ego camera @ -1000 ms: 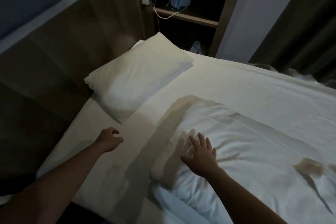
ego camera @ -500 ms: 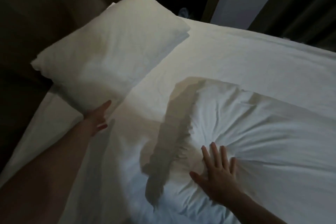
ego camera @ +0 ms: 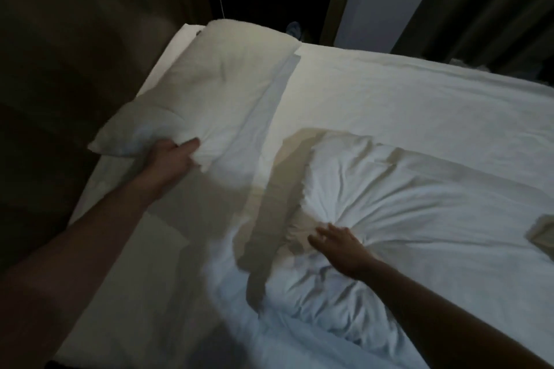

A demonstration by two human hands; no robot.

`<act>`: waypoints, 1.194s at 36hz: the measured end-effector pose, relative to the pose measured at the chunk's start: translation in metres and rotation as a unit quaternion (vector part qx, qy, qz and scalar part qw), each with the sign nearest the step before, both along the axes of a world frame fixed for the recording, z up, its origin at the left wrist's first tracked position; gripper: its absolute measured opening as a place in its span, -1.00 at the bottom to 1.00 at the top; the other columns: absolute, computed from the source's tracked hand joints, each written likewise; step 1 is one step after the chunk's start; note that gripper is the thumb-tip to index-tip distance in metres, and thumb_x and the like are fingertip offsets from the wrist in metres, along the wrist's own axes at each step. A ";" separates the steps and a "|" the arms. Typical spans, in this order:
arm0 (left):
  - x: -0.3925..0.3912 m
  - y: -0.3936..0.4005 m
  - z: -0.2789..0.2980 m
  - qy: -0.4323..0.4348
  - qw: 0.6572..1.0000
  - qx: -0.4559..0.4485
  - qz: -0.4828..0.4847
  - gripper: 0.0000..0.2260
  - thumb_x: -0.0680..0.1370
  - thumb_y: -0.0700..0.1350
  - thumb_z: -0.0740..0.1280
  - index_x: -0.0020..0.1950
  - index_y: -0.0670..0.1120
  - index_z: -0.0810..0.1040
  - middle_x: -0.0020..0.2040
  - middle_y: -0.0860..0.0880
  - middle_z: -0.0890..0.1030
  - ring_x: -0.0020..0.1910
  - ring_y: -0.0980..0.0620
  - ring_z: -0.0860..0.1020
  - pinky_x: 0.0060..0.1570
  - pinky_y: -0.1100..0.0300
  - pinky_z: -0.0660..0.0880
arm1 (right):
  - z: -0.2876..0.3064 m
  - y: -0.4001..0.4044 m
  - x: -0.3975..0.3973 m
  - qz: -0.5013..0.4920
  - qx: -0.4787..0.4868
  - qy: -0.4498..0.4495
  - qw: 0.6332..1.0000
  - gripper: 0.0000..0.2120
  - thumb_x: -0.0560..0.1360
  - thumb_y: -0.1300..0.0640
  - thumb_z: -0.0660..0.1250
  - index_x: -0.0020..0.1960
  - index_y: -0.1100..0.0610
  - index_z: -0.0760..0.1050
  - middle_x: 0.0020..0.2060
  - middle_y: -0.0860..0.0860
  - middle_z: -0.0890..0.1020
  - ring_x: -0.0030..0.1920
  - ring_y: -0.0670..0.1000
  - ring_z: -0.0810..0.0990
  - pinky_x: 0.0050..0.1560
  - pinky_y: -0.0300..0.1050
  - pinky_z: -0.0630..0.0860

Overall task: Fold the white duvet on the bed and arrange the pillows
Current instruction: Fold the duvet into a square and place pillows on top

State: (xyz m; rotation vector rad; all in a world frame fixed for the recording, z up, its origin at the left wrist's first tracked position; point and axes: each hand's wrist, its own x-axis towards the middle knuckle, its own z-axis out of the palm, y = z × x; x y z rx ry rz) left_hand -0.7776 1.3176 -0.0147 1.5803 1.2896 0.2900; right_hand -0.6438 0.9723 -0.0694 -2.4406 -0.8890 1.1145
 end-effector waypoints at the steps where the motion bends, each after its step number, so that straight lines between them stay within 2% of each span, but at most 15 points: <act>1: 0.004 -0.013 0.022 -0.017 1.000 0.006 -0.016 -0.57 0.56 -0.04 0.39 -0.49 -0.17 0.55 -0.60 0.07 0.49 -0.51 0.12 0.49 -0.30 0.20 0.40 | 0.022 0.010 -0.001 -0.075 0.022 0.061 0.995 -0.45 0.55 -0.24 0.17 0.45 0.01 0.37 0.38 0.07 0.50 0.38 0.15 0.46 0.34 0.08 0.39; 4: 0.011 -0.062 0.084 -0.086 0.995 0.028 -0.047 -0.53 0.56 -0.11 0.38 -0.54 -0.14 0.40 -0.65 0.10 0.40 -0.63 0.26 0.37 -0.45 0.31 0.36 | 0.075 0.025 -0.007 -0.274 0.045 0.271 0.922 -0.28 0.49 -0.39 0.14 0.45 0.08 0.39 0.34 0.04 0.53 0.26 0.05 0.54 0.17 -0.08 0.47; 7: 0.001 -0.109 0.121 -0.175 0.981 -0.009 -0.085 -0.71 0.45 -0.03 0.46 -0.33 -0.22 0.60 -0.35 -0.03 0.57 -0.32 0.09 0.54 -0.20 0.17 0.44 | 0.118 0.039 -0.012 -0.357 0.120 0.415 0.828 -0.18 0.41 -0.50 0.16 0.48 0.01 0.31 0.28 0.02 0.56 0.18 0.14 0.61 0.20 0.17 0.54; 10: -0.026 -0.156 0.147 -0.186 0.971 0.013 -0.150 -0.53 0.38 0.00 0.47 -0.26 -0.45 0.53 -0.28 -0.11 0.56 -0.25 0.03 0.51 -0.20 0.14 0.44 | 0.150 0.059 -0.013 -0.369 0.166 0.507 0.761 -0.14 0.38 -0.54 0.16 0.35 0.13 0.45 0.18 0.07 0.62 0.14 0.15 0.61 0.25 0.24 0.50; 12: -0.040 -0.192 0.161 -0.153 0.962 0.041 -0.222 -0.76 0.44 -0.20 0.48 -0.39 -0.22 0.55 -0.40 0.10 0.57 -0.37 0.19 0.50 -0.31 0.29 0.43 | 0.173 0.068 -0.018 -0.334 0.170 0.548 0.748 -0.28 0.45 -0.44 0.22 0.32 0.10 0.53 0.20 0.12 0.63 0.19 0.16 0.61 0.34 0.18 0.44; 15: -0.058 -0.231 0.169 -0.106 0.955 0.078 -0.265 -0.63 0.47 -0.36 0.43 -0.44 -0.02 0.50 -0.50 0.18 0.52 -0.46 0.30 0.47 -0.43 0.33 0.41 | 0.179 0.065 -0.019 -0.364 0.148 0.469 0.791 -0.33 0.31 -0.01 0.49 0.38 0.16 0.48 0.19 0.19 0.63 0.12 0.21 0.65 0.13 0.10 0.60; 20: -0.065 -0.265 0.200 0.002 0.952 0.182 -0.248 -0.53 0.39 0.01 0.48 -0.53 -0.10 0.27 -0.57 0.09 0.24 -0.56 0.18 0.24 -0.50 0.16 0.22 | 0.231 0.037 -0.012 -0.391 0.269 0.364 0.801 -0.26 0.40 0.41 0.30 0.54 0.12 0.23 0.10 0.17 0.61 0.08 0.18 0.61 0.05 0.04 0.60; 24: -0.031 -0.325 0.251 -0.023 0.935 0.238 -0.260 -0.47 0.43 -0.06 0.48 -0.52 -0.06 0.16 -0.56 0.05 0.17 -0.57 0.13 0.18 -0.47 0.14 0.14 | 0.285 -0.008 0.013 -0.354 0.376 0.308 0.799 -0.76 0.39 0.46 0.18 -0.17 0.26 0.59 -0.31 0.10 0.49 -0.21 0.09 0.45 -0.20 -0.07 0.42; 26: -0.007 -0.357 0.268 -0.040 0.924 0.260 -0.279 -0.47 0.45 -0.09 0.47 -0.51 -0.05 0.15 -0.57 0.03 0.16 -0.58 0.10 0.18 -0.49 0.20 0.10 | 0.304 -0.038 0.032 -0.351 0.403 0.284 0.796 -0.73 0.37 0.45 0.16 -0.32 0.11 0.41 -0.37 0.08 0.43 -0.27 0.07 0.37 -0.23 -0.09 0.33; 28: 0.017 -0.390 0.281 -0.048 0.912 0.271 -0.303 -0.46 0.45 -0.10 0.46 -0.51 -0.04 0.13 -0.58 0.02 0.17 -0.58 0.08 0.17 -0.49 0.20 0.08 | 0.317 -0.075 0.053 -0.375 0.418 0.276 0.780 -0.60 0.41 0.45 0.19 -0.04 -0.02 0.20 -0.35 0.07 0.46 -0.30 0.06 0.39 -0.23 -0.09 0.36; 29: 0.029 -0.407 0.285 -0.046 0.907 0.277 -0.314 -0.46 0.45 -0.10 0.46 -0.51 -0.04 0.12 -0.58 0.01 0.17 -0.58 0.08 0.16 -0.49 0.20 0.07 | 0.323 -0.097 0.064 -0.390 0.420 0.273 0.773 -0.56 0.44 0.44 0.20 0.06 -0.09 0.34 -0.33 0.07 0.49 -0.31 0.04 0.41 -0.23 -0.10 0.39; 31: 0.052 -0.441 0.289 -0.046 0.899 0.280 -0.334 -0.46 0.44 -0.10 0.45 -0.52 -0.05 0.12 -0.58 0.01 0.16 -0.58 0.09 0.16 -0.50 0.21 0.06 | 0.328 -0.141 0.086 -0.415 0.427 0.259 0.760 -0.50 0.46 0.43 0.21 0.37 0.16 0.45 -0.32 0.07 0.51 -0.34 -0.01 0.42 -0.26 -0.14 0.40; 34: 0.086 -0.488 0.286 -0.040 0.885 0.287 -0.363 -0.47 0.45 -0.10 0.43 -0.54 -0.07 0.14 -0.59 0.01 0.14 -0.59 0.09 0.17 -0.49 0.16 0.10 | 0.331 -0.203 0.116 -0.457 0.451 0.213 0.736 -0.58 0.44 0.45 0.18 0.31 0.41 0.39 -0.32 0.07 0.45 -0.36 -0.02 0.36 -0.29 -0.15 0.33; 39: 0.139 -0.561 0.272 -0.037 0.870 0.288 -0.400 -0.47 0.49 -0.02 0.38 -0.52 -0.11 0.13 -0.58 -0.03 0.17 -0.58 0.06 0.17 -0.49 0.11 0.15 | 0.331 -0.298 0.162 -0.501 0.479 0.171 0.700 -0.78 0.43 0.43 0.19 -0.04 0.20 0.49 -0.30 0.06 0.48 -0.35 0.00 0.34 -0.32 -0.15 0.30; 43: 0.174 -0.611 0.242 -0.010 0.843 0.322 -0.430 -0.46 0.50 0.09 0.32 -0.49 -0.14 0.11 -0.53 -0.11 0.10 -0.55 0.01 0.12 -0.49 0.04 0.24 | 0.299 -0.366 0.196 -0.554 0.481 0.116 0.669 -0.54 0.43 0.40 0.23 0.28 0.14 0.55 -0.14 -0.05 0.65 -0.23 0.00 0.50 -0.20 -0.13 0.44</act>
